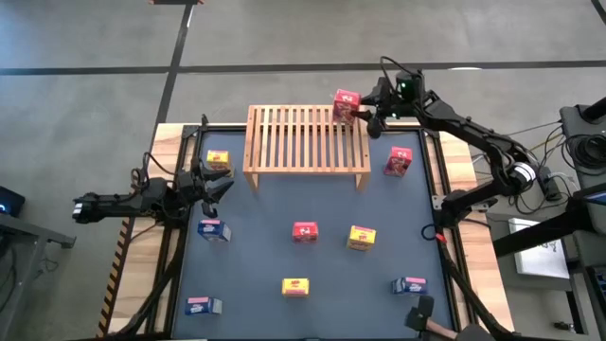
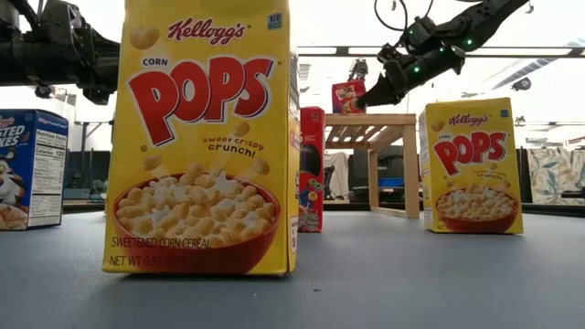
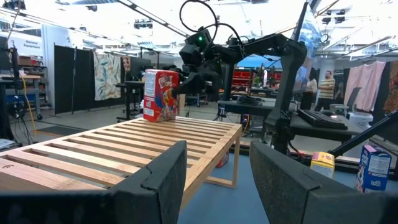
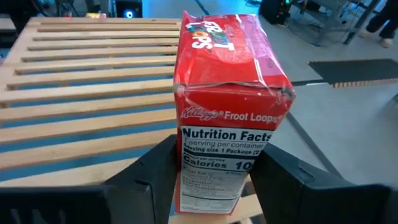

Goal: Stack cereal on shelf
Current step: Put the bottom right red cereal box on the shelf

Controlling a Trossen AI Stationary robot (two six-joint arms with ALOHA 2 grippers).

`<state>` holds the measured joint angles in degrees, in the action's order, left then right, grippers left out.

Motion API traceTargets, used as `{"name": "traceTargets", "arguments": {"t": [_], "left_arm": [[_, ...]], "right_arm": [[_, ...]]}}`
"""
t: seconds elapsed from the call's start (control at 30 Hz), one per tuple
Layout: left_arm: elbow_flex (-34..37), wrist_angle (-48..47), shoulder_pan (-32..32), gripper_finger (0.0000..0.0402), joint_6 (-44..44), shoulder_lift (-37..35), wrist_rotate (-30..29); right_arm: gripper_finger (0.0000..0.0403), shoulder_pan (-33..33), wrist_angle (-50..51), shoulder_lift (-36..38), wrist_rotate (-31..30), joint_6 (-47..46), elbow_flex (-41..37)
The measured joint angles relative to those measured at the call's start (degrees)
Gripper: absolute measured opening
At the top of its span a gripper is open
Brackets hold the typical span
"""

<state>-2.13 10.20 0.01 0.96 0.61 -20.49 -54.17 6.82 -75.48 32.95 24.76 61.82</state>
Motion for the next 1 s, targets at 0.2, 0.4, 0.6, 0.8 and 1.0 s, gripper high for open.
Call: {"name": "traceTargets", "arguments": {"t": [0.2, 0.4, 0.6, 0.8, 1.0], "left_arm": [[0.0, 0.0, 0.0, 0.0160, 0.0, 0.0, 0.0], [0.0, 0.0, 0.0, 0.0160, 0.0, 0.0, 0.0], [0.0, 0.0, 0.0, 0.0160, 0.0, 0.0, 0.0], [0.0, 0.0, 0.0, 0.0160, 0.0, 0.0, 0.0], [0.0, 0.0, 0.0, 0.0160, 0.0, 0.0, 0.0]], "right_arm": [[0.0168, -1.0, 4.7, 0.1, 0.0, 3.6, 2.1], [0.0168, -1.1, 7.9, -0.4, 1.3, 6.9, 3.8], [0.0168, -3.8, 7.6, -1.6, 10.8, 6.8, 4.6], [0.0168, -7.2, 7.7, -3.4, 15.7, 6.2, 4.6], [0.0168, -8.1, 7.1, -5.1, 18.8, 6.0, 4.6]]}}
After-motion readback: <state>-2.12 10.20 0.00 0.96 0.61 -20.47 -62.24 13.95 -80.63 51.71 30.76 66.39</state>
